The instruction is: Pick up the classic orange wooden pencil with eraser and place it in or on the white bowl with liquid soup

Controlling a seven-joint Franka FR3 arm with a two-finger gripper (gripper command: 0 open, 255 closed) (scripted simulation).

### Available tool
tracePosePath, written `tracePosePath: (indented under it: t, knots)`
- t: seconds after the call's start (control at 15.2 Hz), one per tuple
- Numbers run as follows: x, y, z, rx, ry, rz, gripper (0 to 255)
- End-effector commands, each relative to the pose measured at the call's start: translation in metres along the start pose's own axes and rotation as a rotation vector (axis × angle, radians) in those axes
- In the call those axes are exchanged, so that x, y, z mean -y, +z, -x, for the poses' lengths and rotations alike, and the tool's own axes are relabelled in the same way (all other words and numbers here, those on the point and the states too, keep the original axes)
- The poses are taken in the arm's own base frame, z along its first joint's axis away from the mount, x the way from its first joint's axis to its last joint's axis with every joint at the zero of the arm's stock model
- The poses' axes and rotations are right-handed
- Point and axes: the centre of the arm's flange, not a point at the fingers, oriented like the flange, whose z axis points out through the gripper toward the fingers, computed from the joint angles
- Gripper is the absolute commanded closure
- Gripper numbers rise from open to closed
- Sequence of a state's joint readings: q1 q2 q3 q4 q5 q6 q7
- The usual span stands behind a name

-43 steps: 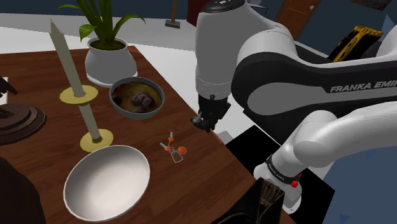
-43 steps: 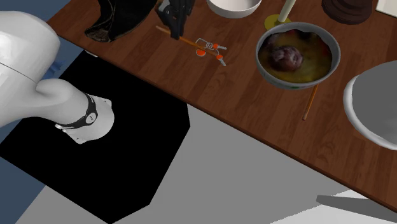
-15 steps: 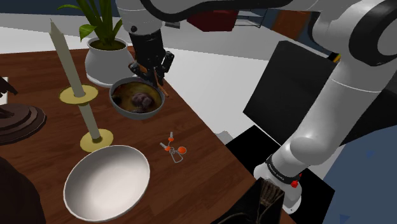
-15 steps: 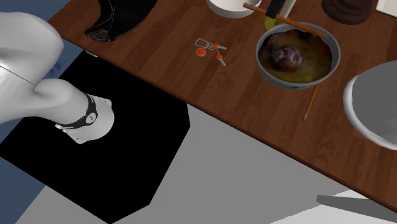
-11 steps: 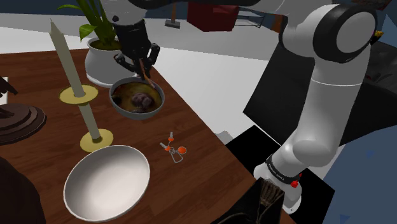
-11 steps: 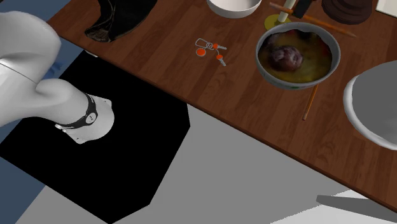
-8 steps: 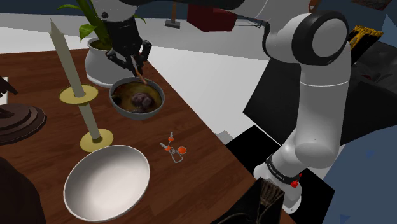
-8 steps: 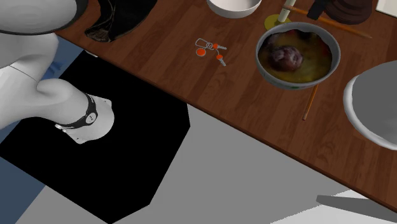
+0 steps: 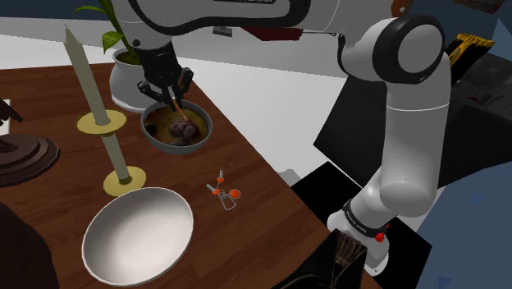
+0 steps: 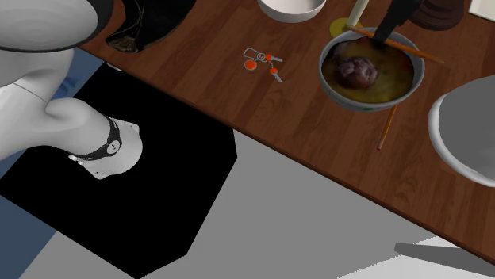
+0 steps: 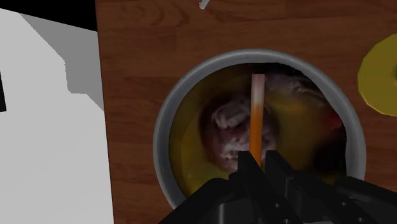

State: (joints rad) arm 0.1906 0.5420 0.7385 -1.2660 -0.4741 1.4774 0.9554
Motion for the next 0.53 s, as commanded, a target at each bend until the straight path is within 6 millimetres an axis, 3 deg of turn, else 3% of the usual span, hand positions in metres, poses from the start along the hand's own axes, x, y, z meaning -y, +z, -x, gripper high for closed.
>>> tracePosePath:
  t: [0.0, 0.46]
  knots:
    - [0.002, 0.010, -0.001, 0.000, 0.000, 0.000, 255]
    - [0.010, 0.045, -0.002, 0.000, 0.000, 0.000, 255]
